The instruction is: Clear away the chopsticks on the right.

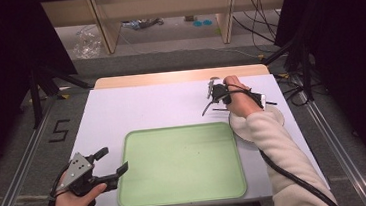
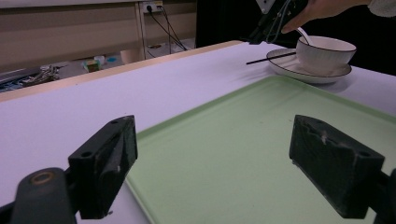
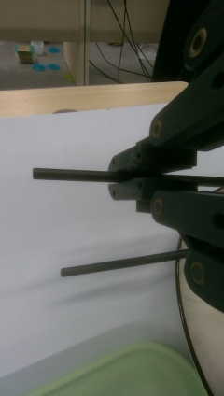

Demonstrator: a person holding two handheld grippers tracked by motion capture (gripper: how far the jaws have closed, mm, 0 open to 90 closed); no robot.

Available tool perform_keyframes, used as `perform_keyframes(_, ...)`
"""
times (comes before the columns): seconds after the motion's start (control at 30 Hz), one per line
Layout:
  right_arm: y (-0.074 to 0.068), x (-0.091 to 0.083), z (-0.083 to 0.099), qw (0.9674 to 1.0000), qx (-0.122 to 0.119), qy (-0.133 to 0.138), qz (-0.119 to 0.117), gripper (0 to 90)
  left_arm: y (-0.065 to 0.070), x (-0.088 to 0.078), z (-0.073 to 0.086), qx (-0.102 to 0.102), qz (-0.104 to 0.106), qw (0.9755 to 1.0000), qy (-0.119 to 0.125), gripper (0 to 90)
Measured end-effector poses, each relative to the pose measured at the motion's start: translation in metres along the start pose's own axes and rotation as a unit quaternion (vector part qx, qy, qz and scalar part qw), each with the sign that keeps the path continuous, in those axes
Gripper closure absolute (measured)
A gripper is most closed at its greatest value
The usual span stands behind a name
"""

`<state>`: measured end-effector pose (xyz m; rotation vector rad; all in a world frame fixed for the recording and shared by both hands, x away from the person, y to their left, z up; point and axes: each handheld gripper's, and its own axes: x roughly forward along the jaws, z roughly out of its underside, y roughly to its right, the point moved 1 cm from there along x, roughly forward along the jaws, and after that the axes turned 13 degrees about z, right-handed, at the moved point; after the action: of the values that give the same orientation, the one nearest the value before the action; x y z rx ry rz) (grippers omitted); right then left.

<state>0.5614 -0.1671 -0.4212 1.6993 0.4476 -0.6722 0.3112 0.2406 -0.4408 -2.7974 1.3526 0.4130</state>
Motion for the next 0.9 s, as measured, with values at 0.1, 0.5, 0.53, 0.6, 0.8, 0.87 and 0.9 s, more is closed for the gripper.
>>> perform_keyframes(0.1,0.003,-0.003,0.0,0.9999,0.009,0.007,0.001,87.8,0.0,0.0,0.0,0.001,0.0,1.0,0.0,15.1)
perform_keyframes(0.5,0.015,-0.017,-0.004,0.9986,0.039,0.032,0.014,87.9,0.0,0.0,0.0,0.001,0.001,1.0,0.003,15.1)
perform_keyframes(0.53,0.019,-0.018,-0.003,0.9984,0.031,0.043,0.022,87.8,0.0,0.0,0.0,0.001,-0.001,1.0,0.0,15.1)
perform_keyframes(0.6,0.018,-0.021,-0.003,0.9981,0.042,0.041,0.018,87.8,0.0,0.0,0.0,-0.001,-0.001,1.0,0.001,15.1)
perform_keyframes(0.8,0.023,-0.028,-0.003,0.9975,0.037,0.054,0.027,87.9,0.0,0.0,0.0,0.0,-0.001,1.0,0.0,15.1)
perform_keyframes(0.87,0.022,-0.03,-0.004,0.9969,0.045,0.059,0.025,87.8,0.0,0.0,0.0,0.001,-0.001,1.0,0.001,15.1)
perform_keyframes(0.9,0.024,-0.03,-0.004,0.9968,0.034,0.065,0.03,87.8,0.0,0.0,0.0,0.0,-0.001,1.0,0.001,15.1)
